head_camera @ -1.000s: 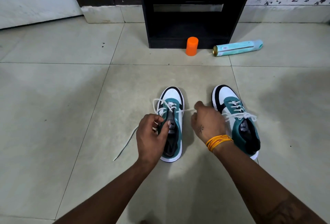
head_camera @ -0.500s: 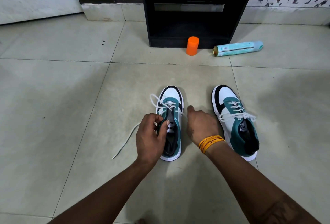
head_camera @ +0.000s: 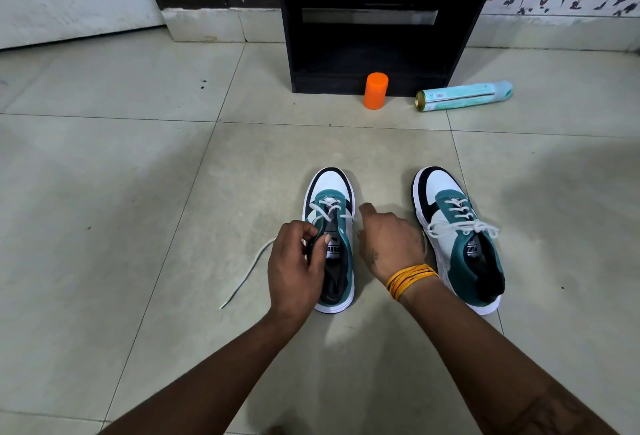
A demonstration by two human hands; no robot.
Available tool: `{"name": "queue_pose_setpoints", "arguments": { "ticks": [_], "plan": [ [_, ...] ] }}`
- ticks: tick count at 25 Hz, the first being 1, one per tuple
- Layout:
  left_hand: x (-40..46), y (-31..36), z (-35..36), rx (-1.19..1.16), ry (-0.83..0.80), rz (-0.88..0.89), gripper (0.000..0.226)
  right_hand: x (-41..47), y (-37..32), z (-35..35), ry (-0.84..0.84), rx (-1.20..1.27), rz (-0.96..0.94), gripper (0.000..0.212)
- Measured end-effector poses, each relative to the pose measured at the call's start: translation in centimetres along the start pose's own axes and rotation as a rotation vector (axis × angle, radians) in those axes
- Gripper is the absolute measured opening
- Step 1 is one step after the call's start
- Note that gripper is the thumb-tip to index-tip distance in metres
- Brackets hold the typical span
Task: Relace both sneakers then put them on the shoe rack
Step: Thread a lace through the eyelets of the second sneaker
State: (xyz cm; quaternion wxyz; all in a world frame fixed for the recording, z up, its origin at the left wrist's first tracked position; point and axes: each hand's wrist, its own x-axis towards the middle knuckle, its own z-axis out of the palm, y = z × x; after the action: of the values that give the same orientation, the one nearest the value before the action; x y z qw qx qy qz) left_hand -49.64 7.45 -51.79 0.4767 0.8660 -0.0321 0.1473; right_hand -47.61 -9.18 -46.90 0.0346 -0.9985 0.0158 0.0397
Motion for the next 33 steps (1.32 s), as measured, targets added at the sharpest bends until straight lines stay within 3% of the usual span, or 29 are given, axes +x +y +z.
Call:
{"name": "queue_pose_setpoints", "arguments": {
  "ticks": [2, 8, 13, 20, 25, 28, 33],
  "plan": [
    [0.0, 0.1, 0.0, 0.006, 0.007, -0.003, 0.016, 0.2, -0.9, 0.1, 0.068, 0.042, -0.056, 0.017],
    [-0.1, 0.1, 0.0, -0.001, 0.004, -0.011, 0.015, -0.9, 2.1, 1.7, -0.137, 0.028, 0.134, 0.021],
    [-0.1, 0.2, 0.1, 0.024, 0.008, 0.001, 0.016, -0.2, -0.3, 0.9, 0.090, 0.093, -0.029, 0.017],
    [-0.2, 0.4, 0.2, 0.052, 0.006, -0.015, 0.015, -0.2, -0.3, 1.6, 0.016, 0.093, 0.088, 0.015],
    [-0.3, 0.5, 0.2, 0.025, 0.010, -0.039, 0.017, -0.4, -1.2, 1.4, 0.126, 0.171, 0.087, 0.015],
    [0.1, 0.8, -0.1, 0.007, -0.018, -0.061, 0.019, -0.6, -0.5, 0.9, 0.207, 0.317, 0.075, 0.015],
    [1.5, 2.2, -0.6, 0.005, -0.044, -0.087, 0.011, -0.7, -1.3, -1.6, 0.160, 0.832, 0.158, 0.019]
  ]
}}
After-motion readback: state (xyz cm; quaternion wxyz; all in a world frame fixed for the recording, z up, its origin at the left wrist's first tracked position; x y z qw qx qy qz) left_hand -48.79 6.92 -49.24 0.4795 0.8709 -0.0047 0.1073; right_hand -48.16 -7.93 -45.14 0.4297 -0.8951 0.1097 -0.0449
